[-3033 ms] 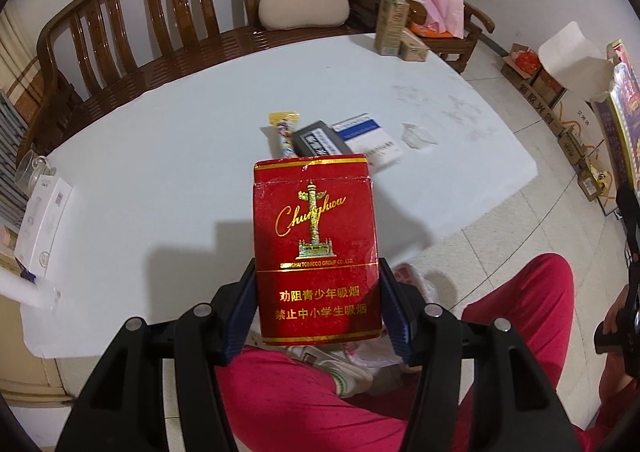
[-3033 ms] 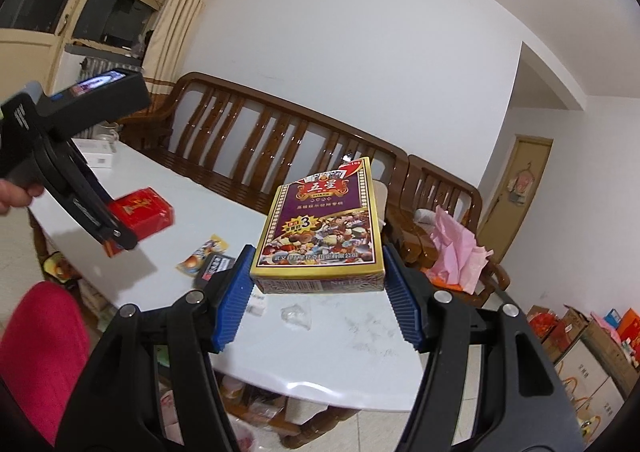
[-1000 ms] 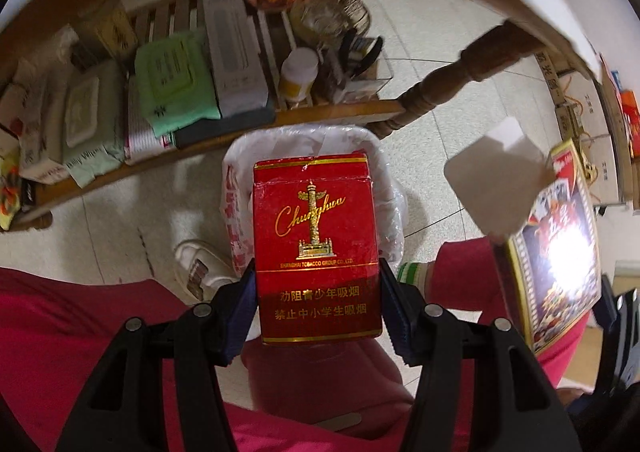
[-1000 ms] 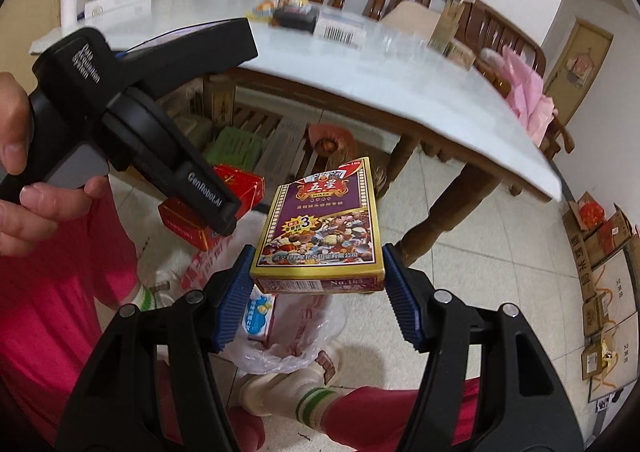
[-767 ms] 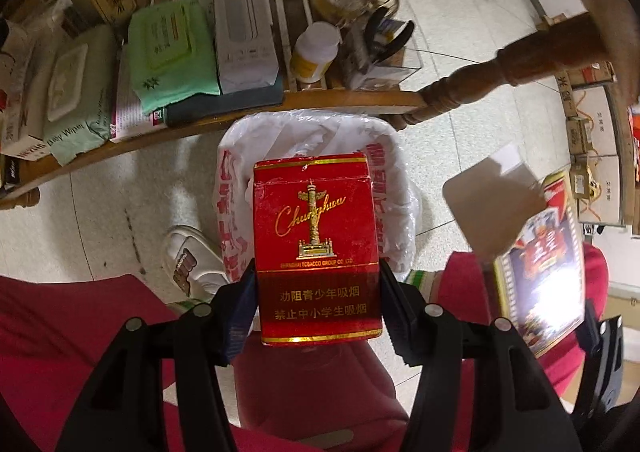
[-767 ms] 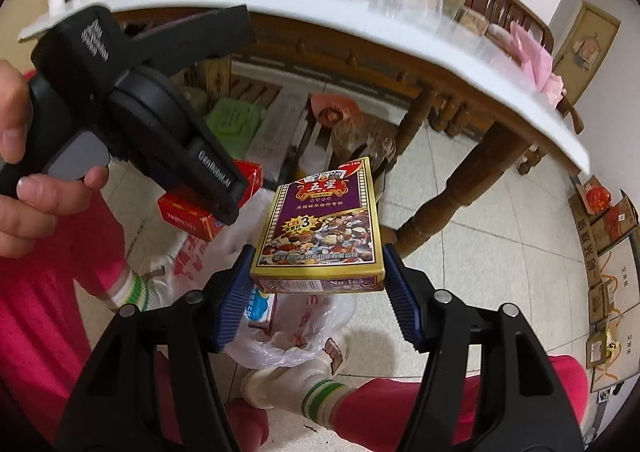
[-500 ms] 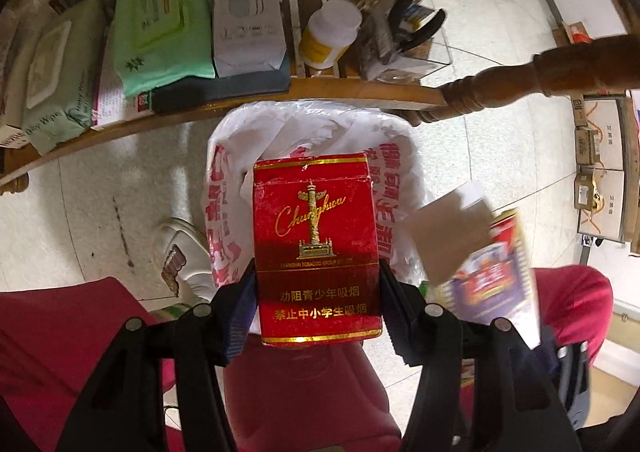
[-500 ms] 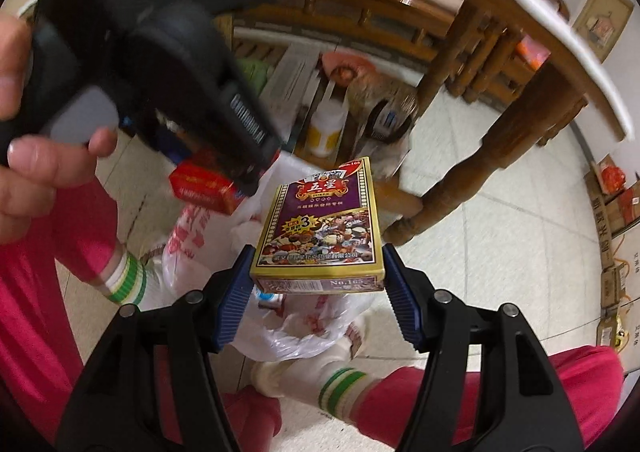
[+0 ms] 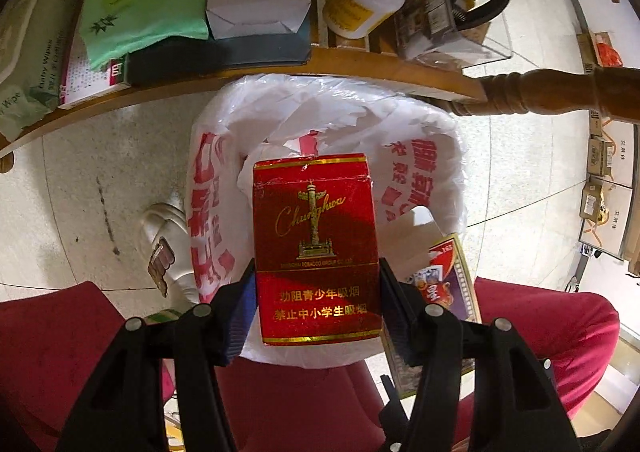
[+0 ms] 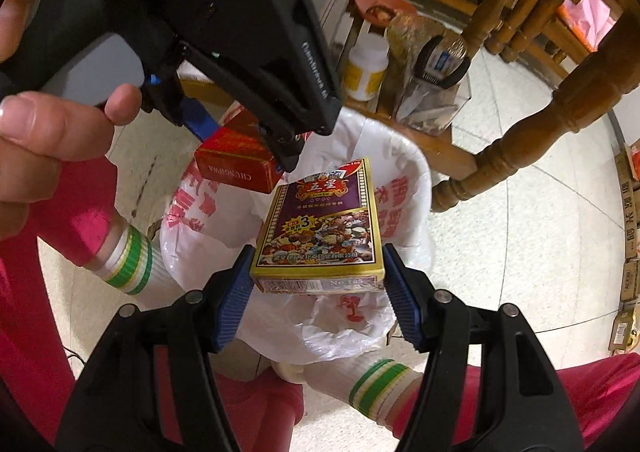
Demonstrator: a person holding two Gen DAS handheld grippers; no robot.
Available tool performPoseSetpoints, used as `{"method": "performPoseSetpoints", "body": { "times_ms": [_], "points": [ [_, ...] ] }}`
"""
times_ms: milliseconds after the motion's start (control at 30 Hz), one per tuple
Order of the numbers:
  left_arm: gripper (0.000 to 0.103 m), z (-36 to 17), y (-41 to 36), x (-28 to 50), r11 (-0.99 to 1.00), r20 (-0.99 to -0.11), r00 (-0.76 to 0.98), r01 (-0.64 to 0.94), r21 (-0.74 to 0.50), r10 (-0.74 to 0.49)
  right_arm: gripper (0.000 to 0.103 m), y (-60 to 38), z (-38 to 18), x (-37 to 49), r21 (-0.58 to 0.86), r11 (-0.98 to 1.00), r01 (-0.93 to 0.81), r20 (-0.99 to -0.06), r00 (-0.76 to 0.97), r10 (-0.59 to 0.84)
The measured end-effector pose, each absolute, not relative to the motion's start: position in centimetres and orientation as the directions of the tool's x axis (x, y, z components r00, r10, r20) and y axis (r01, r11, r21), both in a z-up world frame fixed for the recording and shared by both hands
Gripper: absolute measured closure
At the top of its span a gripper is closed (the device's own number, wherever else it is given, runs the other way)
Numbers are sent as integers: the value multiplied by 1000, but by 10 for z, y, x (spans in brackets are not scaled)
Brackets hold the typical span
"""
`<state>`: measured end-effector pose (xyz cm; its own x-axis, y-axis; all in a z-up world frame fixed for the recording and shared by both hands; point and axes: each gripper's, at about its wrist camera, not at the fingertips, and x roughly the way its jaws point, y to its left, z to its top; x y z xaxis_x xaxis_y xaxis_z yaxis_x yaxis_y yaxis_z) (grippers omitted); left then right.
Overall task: Collect trash
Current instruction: 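Open both tools to drop the red pack and purple box into the bag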
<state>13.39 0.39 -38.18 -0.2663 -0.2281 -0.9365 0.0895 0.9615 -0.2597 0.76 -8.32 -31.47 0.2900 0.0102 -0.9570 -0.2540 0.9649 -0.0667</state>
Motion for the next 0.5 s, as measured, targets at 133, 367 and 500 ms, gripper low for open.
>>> {"method": "performPoseSetpoints", "body": {
  "times_ms": [133,367,500],
  "points": [
    [48,-393,-2,136,962,-932,-290,94,-255,-219,41,-83,-324,12,-44,968,-246,-965,263,23],
    [31,-403,-3,141,966,-926,-317,86,-245,-207,27,-84,-338,17,-11,970,-243,-974,224,45],
    [29,-403,-4,142,970,-933,-307,90,-227,-190,25,-83,-332,16,-8,971,-240,-967,250,53]
  ]
}}
